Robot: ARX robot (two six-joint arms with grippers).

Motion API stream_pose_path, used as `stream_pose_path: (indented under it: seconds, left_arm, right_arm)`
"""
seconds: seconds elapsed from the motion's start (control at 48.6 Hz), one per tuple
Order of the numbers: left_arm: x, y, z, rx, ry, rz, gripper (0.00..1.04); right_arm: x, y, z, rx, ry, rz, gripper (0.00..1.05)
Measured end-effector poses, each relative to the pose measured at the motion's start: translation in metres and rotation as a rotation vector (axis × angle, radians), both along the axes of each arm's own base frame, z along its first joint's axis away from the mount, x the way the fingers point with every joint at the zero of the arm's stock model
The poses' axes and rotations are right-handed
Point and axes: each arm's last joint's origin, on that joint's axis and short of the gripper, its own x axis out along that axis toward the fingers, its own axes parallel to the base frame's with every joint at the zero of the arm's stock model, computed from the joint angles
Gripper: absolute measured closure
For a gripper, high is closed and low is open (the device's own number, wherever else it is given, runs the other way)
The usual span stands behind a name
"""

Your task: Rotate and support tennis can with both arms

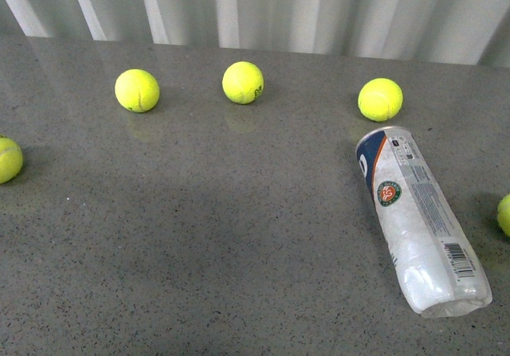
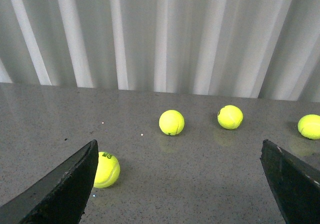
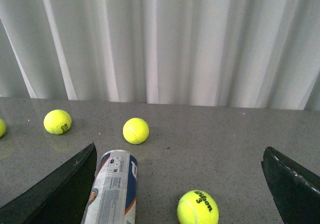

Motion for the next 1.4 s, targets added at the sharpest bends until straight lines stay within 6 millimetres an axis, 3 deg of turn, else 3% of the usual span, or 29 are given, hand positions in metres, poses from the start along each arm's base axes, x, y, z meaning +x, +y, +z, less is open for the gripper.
stream_pose_path:
  seconds: [0.987,1.07,1.193,1.317,1.399]
  left_arm:
    - [0.0,0.0,0.0,0.0,0.0,0.0,0.07]
    - [0.0,0.0,0.0,0.0,0.0,0.0,0.07]
    - [0.0,0.0,0.0,0.0,-0.001,0.0,0.07]
    - [0.0,0.0,0.0,0.0,-0.001,0.0,0.07]
    - [0.0,0.0,0.0,0.0,-0.001,0.0,0.07]
  right_arm:
    - [0.0,0.0,0.0,0.001,0.0,0.0,0.07]
    - [0.002,-0.002,0.002,0.11,0.205,-0.093,0.07]
    - [0.024,-0.006,0.017,0.211,0.412,-0.169,0.07]
    - [0.07,-0.004,0.033,0.224,0.585,-0.159,0.07]
    - [0.104,0.002,0.032,0.22,0.7,-0.1,0.07]
